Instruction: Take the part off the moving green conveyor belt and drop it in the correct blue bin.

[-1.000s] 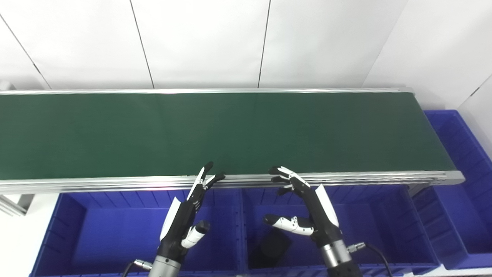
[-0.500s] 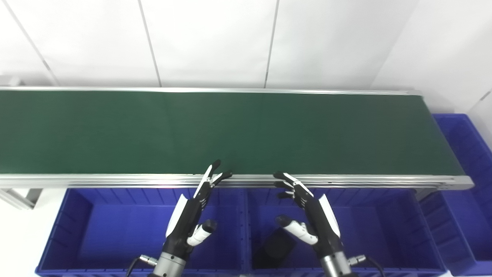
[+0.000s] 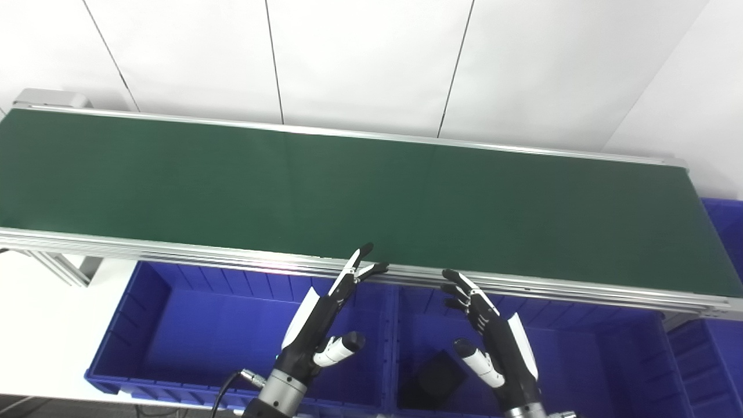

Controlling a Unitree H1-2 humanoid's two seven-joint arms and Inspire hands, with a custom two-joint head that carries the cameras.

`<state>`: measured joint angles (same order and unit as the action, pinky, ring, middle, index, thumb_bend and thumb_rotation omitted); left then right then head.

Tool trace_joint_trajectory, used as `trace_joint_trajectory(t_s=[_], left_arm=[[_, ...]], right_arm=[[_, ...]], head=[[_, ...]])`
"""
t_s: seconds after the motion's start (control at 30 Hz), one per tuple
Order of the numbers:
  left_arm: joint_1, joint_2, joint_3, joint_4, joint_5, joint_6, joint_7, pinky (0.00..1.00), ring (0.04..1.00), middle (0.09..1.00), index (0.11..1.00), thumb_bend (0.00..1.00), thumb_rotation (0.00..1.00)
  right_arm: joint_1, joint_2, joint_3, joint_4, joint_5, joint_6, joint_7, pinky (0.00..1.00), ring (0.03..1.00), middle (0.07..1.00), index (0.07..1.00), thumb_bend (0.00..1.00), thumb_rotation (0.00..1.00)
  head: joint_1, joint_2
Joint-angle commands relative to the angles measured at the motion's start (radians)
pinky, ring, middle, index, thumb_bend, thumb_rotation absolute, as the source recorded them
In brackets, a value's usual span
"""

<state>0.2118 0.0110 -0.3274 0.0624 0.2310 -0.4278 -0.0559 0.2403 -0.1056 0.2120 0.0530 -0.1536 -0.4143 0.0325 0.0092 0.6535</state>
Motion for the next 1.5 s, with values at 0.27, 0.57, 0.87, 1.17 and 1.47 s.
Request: trace_joint_trajectory(t_s=[0.27, 0.57, 0.87, 1.17, 1.47], left_arm=[[-0.01, 0.021, 0.004, -0.014, -0.028, -0.039, -0.005, 0.96, 0.927, 0.886, 1.0, 0.85, 1.0], [-0.015, 0.054, 0.02, -0.018, -0.079, -0.04, -0.019, 1.0, 0.948, 0.899, 1.0, 0.83, 1.0], [-0.02, 0.065, 0.033, -0.015, -0.097, -0.039, -0.032, 1.0, 0.948, 0.903, 1.0, 0.83, 1.0], [-0.024, 0.062, 0.033, -0.003, -0.087, -0.041, -0.024, 0.98, 0.942, 0.901, 1.0, 0.82, 1.0], [-0.027, 0.071, 0.011, 0.006, 0.002, -0.035, -0.017, 0.99, 0.997, 0.996, 0.983, 0.89, 1.0]], right_arm=[[-0.012, 0.037, 0.01, -0.006, -0.004, -0.041, -0.002, 0.79, 0.864, 0.906, 0.866, 0.83, 0.85], [-0.021, 0.083, 0.026, 0.021, -0.036, -0.05, -0.022, 0.78, 0.858, 0.91, 0.881, 0.86, 0.86], [-0.041, 0.103, 0.042, 0.071, -0.024, -0.056, -0.06, 0.8, 0.863, 0.916, 0.89, 0.87, 0.85], [-0.051, 0.071, 0.076, 0.073, -0.029, -0.056, -0.123, 0.8, 0.864, 0.915, 0.886, 0.88, 0.89], [-0.051, 0.009, 0.137, 0.064, -0.009, -0.056, -0.18, 0.92, 0.96, 0.977, 0.958, 0.92, 1.0]], head=[[-0.066, -0.004], [-0.23, 0.002], [-0.27, -0.007], [-0.232, -0.014], [-0.196, -0.024]])
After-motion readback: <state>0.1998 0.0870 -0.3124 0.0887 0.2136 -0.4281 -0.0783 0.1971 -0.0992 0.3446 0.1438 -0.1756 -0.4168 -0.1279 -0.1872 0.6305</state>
